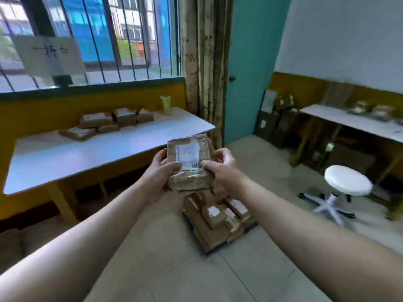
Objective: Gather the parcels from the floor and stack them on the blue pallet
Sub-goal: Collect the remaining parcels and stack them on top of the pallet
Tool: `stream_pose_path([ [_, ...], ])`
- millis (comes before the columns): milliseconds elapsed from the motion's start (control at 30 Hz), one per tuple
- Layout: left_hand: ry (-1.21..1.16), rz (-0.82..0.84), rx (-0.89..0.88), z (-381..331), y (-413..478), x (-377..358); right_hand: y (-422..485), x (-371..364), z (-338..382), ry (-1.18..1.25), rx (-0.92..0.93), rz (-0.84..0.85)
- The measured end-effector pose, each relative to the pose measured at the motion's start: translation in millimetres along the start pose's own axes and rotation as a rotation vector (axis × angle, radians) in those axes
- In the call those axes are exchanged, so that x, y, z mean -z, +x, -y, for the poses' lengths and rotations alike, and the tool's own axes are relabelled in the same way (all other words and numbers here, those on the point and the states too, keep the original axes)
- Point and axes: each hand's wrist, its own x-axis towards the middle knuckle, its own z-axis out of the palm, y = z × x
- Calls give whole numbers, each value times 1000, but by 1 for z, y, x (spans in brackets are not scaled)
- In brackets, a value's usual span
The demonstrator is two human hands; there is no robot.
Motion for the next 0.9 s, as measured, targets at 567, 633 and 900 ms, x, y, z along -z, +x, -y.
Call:
stream_pose_path([
  [567, 272, 338, 179, 88, 169, -244, 73, 242, -99, -441, -149, -212],
  [633, 281, 353, 222, 94, 204, -262, 97, 256, -114, -605, -115, -168],
  [900, 273, 355, 333, 129, 300, -316, 190, 311, -156, -977, -178, -76],
])
